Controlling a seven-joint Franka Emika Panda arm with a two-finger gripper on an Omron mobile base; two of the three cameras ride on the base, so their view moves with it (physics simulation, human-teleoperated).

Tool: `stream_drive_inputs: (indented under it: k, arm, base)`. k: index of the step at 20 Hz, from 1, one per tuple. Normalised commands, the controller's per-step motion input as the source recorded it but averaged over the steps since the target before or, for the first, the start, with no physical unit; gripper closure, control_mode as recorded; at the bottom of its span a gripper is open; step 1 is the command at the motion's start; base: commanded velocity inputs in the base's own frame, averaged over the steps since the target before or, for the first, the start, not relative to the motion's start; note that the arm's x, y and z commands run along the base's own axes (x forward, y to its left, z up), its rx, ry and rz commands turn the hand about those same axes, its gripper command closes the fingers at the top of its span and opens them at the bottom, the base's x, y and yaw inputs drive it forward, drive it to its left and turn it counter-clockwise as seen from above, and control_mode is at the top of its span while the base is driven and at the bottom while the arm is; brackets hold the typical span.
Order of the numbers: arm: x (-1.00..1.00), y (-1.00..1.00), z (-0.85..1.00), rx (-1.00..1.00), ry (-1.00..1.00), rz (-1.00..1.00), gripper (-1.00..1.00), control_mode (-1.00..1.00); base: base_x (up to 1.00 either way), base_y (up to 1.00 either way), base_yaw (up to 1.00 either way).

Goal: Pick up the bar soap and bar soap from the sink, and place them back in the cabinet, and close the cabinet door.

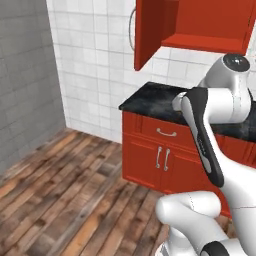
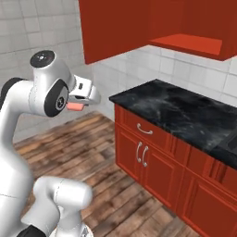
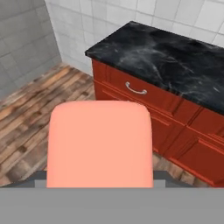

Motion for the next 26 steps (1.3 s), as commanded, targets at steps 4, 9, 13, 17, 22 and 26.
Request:
stream_drive_inputs:
  k: [4, 9, 13, 17, 22, 26]
  arm:
    - [0.0, 0.0, 0.0, 0.0, 0.0, 0.0, 1.0, 1.0]
    - [0.0, 0.0, 0.0, 0.0, 0.0, 0.0, 1.0, 1.0]
    - [0.0, 0.0, 0.0, 0.0, 0.0, 0.0, 1.0, 1.0]
    - [0.0, 0.0, 0.0, 0.0, 0.0, 0.0, 1.0, 1.0]
    - [0.0, 0.0, 0.0, 0.0, 0.0, 0.0, 1.0, 1.0]
    - [0.0, 0.0, 0.0, 0.0, 0.0, 0.0, 1.0, 1.0]
  base:
    - [0.59, 0.11, -0.38]
    - [0.58, 0.07, -0.33]
    - [0.54, 0.0, -0.19]
    - [0.44, 0.0, -0.18]
    - [0.52, 0.0, -0.24]
    - [0.61, 0.0, -0.25]
